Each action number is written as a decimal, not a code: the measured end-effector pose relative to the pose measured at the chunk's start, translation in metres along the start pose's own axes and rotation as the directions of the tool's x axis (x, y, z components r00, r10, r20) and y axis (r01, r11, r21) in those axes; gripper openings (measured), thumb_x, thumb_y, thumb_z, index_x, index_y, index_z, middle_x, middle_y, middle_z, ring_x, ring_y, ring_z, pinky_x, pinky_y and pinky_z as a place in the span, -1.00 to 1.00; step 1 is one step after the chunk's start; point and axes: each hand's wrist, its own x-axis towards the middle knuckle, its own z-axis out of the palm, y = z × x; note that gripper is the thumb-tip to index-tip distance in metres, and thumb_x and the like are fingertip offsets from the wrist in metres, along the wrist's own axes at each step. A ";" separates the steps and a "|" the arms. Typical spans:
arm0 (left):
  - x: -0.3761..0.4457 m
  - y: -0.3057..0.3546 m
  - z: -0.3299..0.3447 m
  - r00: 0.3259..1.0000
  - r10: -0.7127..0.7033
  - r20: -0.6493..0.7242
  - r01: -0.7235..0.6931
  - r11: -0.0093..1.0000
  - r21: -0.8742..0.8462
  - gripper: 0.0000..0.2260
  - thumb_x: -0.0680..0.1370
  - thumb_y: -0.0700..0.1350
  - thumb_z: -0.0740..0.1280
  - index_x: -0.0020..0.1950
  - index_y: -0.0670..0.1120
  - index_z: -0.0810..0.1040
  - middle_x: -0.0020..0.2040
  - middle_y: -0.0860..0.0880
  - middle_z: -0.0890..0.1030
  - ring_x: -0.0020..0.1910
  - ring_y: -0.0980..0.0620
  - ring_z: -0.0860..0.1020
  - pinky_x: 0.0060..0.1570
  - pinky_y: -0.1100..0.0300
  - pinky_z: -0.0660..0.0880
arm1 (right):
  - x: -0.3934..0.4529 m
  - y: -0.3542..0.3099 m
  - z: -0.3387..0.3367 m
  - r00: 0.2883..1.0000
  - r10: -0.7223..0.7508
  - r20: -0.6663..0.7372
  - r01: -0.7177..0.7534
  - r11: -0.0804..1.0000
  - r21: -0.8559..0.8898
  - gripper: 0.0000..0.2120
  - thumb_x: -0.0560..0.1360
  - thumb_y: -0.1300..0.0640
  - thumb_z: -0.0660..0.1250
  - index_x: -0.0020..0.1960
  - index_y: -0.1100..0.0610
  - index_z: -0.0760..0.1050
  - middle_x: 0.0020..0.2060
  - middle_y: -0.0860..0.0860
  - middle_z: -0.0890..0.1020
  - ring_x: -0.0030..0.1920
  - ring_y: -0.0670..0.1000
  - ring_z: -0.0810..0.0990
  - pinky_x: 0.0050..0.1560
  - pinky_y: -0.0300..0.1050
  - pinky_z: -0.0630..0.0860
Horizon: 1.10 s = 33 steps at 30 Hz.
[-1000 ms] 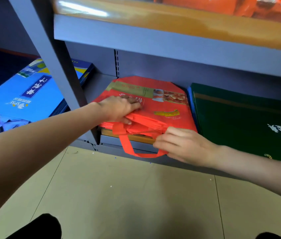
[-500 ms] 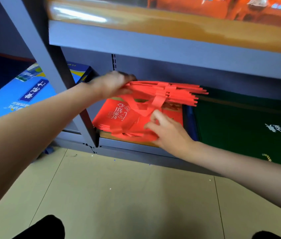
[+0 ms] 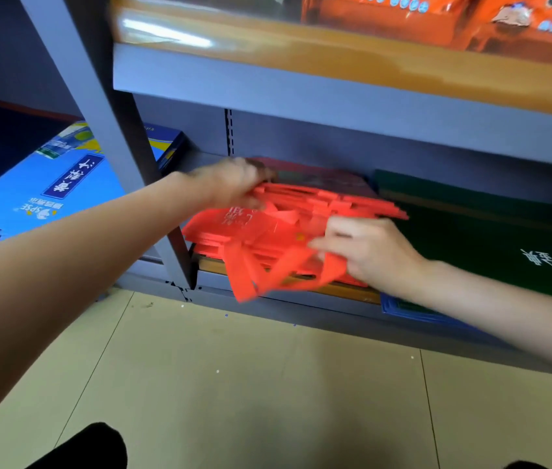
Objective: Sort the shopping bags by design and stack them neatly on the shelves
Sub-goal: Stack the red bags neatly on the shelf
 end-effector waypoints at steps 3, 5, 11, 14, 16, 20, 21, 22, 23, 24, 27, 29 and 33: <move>-0.006 0.008 0.028 0.993 0.021 0.119 -0.038 0.989 0.140 -0.37 0.46 0.16 0.36 0.44 -0.02 0.23 0.34 -0.11 0.41 0.25 -0.15 0.46 0.15 -0.01 0.46 | -0.037 -0.003 0.017 0.967 -0.199 0.157 0.216 0.971 -0.103 -0.82 0.44 0.22 0.25 -0.14 0.08 0.62 -0.30 0.03 0.51 -0.31 0.05 0.48 -0.60 -0.15 0.37; -0.010 0.017 0.048 0.985 0.013 0.174 -0.053 0.973 0.225 -0.28 0.45 0.19 0.36 0.49 -0.01 0.12 0.42 -0.07 0.28 0.35 -0.13 0.35 0.25 -0.03 0.40 | -0.047 -0.008 0.030 0.943 -0.234 0.237 0.263 0.960 -0.099 -0.80 0.46 0.18 0.20 -0.16 0.06 0.61 -0.26 0.01 0.52 -0.23 0.01 0.42 -0.57 -0.18 0.31; -0.014 0.024 0.069 0.992 0.031 0.123 -0.069 0.946 0.318 -0.18 0.46 0.24 0.30 0.53 0.05 -0.11 0.46 -0.07 0.12 0.42 -0.14 0.18 0.40 -0.07 0.16 | -0.038 -0.017 0.038 0.946 -0.185 0.265 0.184 0.983 0.028 -0.82 0.48 0.07 0.24 -0.12 0.06 0.62 -0.15 0.04 0.57 -0.12 0.00 0.39 -0.45 -0.26 0.18; -0.013 0.024 0.060 0.981 0.136 0.135 -0.174 0.929 0.326 -0.29 0.50 0.17 0.28 0.52 0.06 -0.02 0.45 -0.05 0.17 0.37 -0.14 0.31 0.32 -0.05 0.32 | -0.038 -0.015 0.036 0.959 -0.134 0.251 0.109 0.988 0.111 -0.90 0.45 0.14 0.34 -0.06 0.08 0.61 -0.12 0.06 0.55 -0.13 0.03 0.42 -0.50 -0.14 0.41; -0.010 0.017 0.047 0.981 0.147 0.129 -0.172 0.963 0.207 -0.39 0.51 0.08 0.30 0.49 0.04 0.12 0.42 -0.04 0.28 0.28 -0.14 0.44 0.19 -0.04 0.43 | -0.039 -0.012 0.033 0.967 -0.101 0.233 0.075 0.990 0.117 -0.89 0.43 0.18 0.36 -0.05 0.09 0.61 -0.15 0.06 0.50 -0.16 0.02 0.39 -0.52 -0.07 0.43; -0.001 0.001 0.019 0.997 0.073 0.006 -0.073 0.997 0.027 -0.54 0.52 0.08 0.30 0.39 0.01 0.34 0.20 -0.11 0.56 0.13 -0.15 0.55 0.11 0.01 0.47 | -0.045 -0.009 0.026 0.983 -0.069 0.171 0.054 0.995 0.089 -0.84 0.45 0.13 0.32 -0.02 0.11 0.63 -0.29 0.05 0.48 -0.29 0.04 0.46 -0.49 -0.12 0.45; 0.001 -0.001 0.015 0.998 0.063 -0.019 -0.063 0.998 -0.011 -0.56 0.52 0.09 0.31 0.37 0.01 0.37 0.16 -0.10 0.58 0.10 -0.13 0.56 0.09 0.04 0.48 | -0.046 -0.008 0.026 0.987 -0.053 0.150 0.041 0.996 0.084 -0.83 0.46 0.10 0.31 -0.02 0.11 0.63 -0.32 0.05 0.49 -0.31 0.05 0.49 -0.50 -0.12 0.47; 0.003 -0.001 0.011 0.998 0.060 -0.029 -0.061 0.996 -0.057 -0.58 0.52 0.07 0.33 0.34 0.00 0.40 0.13 -0.09 0.60 0.06 -0.11 0.57 0.07 0.08 0.48 | -0.047 -0.006 0.027 0.990 -0.046 0.136 0.035 0.996 0.077 -0.82 0.47 0.09 0.30 -0.02 0.10 0.64 -0.33 0.04 0.49 -0.33 0.04 0.49 -0.50 -0.11 0.48; 0.004 0.000 0.009 0.998 0.058 -0.025 -0.060 0.993 -0.098 -0.60 0.51 0.05 0.34 0.32 -0.01 0.43 0.10 -0.07 0.60 0.03 -0.09 0.57 0.04 0.12 0.47 | -0.047 -0.005 0.027 0.991 -0.045 0.125 0.036 0.997 0.071 -0.82 0.47 0.08 0.30 -0.03 0.10 0.64 -0.33 0.04 0.48 -0.33 0.04 0.49 -0.51 -0.11 0.48; 0.004 0.000 0.008 0.998 0.058 -0.020 -0.060 0.990 -0.130 -0.62 0.51 0.03 0.35 0.30 -0.02 0.44 0.09 -0.07 0.60 0.02 -0.08 0.56 0.03 0.14 0.46 | -0.048 -0.004 0.028 0.991 -0.049 0.121 0.042 0.997 0.065 -0.83 0.46 0.08 0.31 -0.03 0.09 0.64 -0.34 0.03 0.48 -0.33 0.03 0.48 -0.52 -0.12 0.47; 0.006 0.000 0.008 0.998 0.052 -0.030 -0.056 0.982 -0.181 -0.66 0.52 -0.05 0.35 0.28 -0.06 0.46 0.06 -0.09 0.61 0.02 -0.09 0.57 0.03 0.12 0.47 | -0.050 -0.007 0.030 0.987 -0.092 0.128 0.089 0.996 0.030 -0.86 0.39 0.14 0.40 -0.06 0.05 0.66 -0.36 0.00 0.47 -0.34 -0.01 0.45 -0.56 -0.20 0.41; 0.006 0.001 0.006 0.998 0.051 -0.037 -0.055 0.989 -0.139 -0.65 0.54 -0.07 0.32 0.31 -0.07 0.44 0.09 -0.13 0.60 0.06 -0.13 0.56 0.04 0.11 0.46 | -0.051 -0.010 0.033 0.985 -0.093 0.142 0.088 0.995 0.047 -0.87 0.39 0.11 0.39 -0.08 0.05 0.66 -0.38 -0.02 0.50 -0.36 0.00 0.49 -0.54 -0.22 0.43; 0.001 0.013 -0.001 0.997 0.000 -0.081 0.023 0.959 0.281 -0.58 0.60 0.05 0.18 0.43 -0.04 0.28 0.21 -0.15 0.54 0.12 -0.19 0.54 0.01 0.04 0.46 | -0.041 -0.018 0.031 0.959 0.253 0.130 -0.277 0.934 0.225 -0.79 0.42 0.17 0.30 -0.03 0.08 0.67 -0.45 -0.07 0.59 -0.44 -0.09 0.53 -0.37 -0.25 0.49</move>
